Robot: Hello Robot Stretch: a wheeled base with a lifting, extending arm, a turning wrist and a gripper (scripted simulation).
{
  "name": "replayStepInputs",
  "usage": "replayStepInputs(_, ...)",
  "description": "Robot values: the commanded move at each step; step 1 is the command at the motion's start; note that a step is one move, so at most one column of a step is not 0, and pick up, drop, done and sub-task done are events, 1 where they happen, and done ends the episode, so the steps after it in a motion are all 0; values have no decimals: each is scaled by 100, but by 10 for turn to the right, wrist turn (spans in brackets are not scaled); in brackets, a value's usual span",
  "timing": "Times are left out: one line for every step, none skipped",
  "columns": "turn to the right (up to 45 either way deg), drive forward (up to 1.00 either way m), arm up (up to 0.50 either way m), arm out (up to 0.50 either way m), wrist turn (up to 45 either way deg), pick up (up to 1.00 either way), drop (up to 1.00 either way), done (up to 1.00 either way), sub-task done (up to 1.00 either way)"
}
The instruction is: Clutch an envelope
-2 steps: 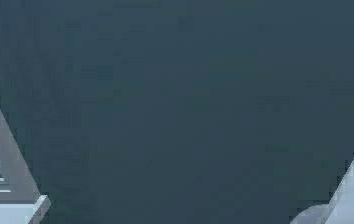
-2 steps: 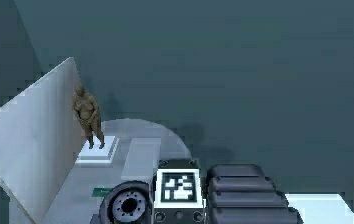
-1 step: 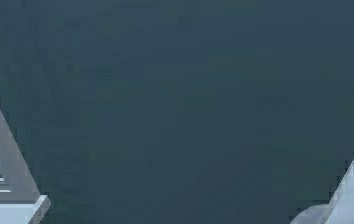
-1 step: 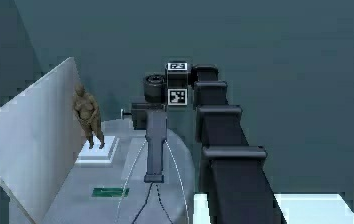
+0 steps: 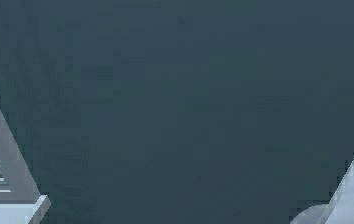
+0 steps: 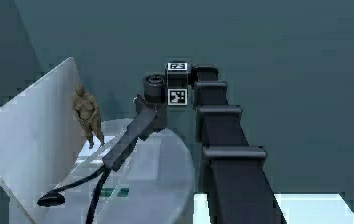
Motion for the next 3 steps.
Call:
replayStepInputs(0,0,0,0,450,0,0,0,0)
replayStepInputs(0,0,0,0,450,0,0,0,0)
replayStepInputs(0,0,0,0,300,0,0,0,0)
